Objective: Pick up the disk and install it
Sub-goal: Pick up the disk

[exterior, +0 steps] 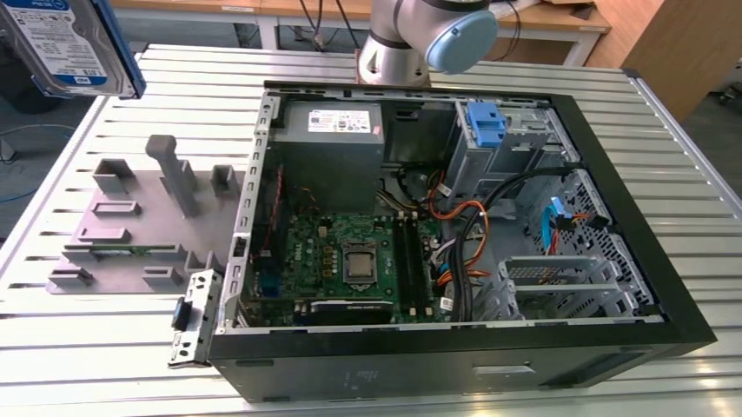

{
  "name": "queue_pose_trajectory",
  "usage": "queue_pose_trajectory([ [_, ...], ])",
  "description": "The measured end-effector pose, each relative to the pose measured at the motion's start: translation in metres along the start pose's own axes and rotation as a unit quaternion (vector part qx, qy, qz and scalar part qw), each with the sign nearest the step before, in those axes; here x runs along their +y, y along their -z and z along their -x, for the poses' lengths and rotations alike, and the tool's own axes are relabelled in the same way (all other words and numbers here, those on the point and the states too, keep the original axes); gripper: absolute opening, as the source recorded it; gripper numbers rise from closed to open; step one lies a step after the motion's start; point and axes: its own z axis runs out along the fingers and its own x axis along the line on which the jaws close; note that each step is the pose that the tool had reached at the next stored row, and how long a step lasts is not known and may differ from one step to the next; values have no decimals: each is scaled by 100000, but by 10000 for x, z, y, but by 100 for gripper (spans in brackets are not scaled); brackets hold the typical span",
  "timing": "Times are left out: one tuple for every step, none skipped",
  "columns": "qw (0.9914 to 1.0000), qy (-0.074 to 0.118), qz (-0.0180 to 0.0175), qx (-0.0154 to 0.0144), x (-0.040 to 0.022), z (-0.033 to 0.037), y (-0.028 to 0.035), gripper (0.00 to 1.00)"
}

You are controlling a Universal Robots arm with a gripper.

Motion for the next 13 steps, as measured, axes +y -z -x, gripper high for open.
queue_pose_trajectory([
  [100000, 3, 3, 1, -9, 0, 1, 35],
  [100000, 0, -4, -2, -32, 0, 0, 35],
  [100000, 2, -6, -1, -44, 0, 0, 35],
  [100000, 5, -7, -3, -53, 1, 0, 35],
  [100000, 1, -5, -2, -53, 1, 0, 35],
  [100000, -3, -4, -2, -53, 1, 0, 35],
  [100000, 0, 0, 0, -53, 1, 3, 35],
  [100000, -1, -6, -5, -53, 1, 12, 35],
  [100000, 0, -9, -5, -53, 2, 25, 35],
  [100000, 2, -9, -3, -53, 2, 42, 35],
  [100000, 1, -11, -5, -53, 3, 59, 35],
  [100000, -1, -10, -6, -52, 4, 77, 35],
  [100000, 2, -5, -2, -52, 4, 94, 35],
])
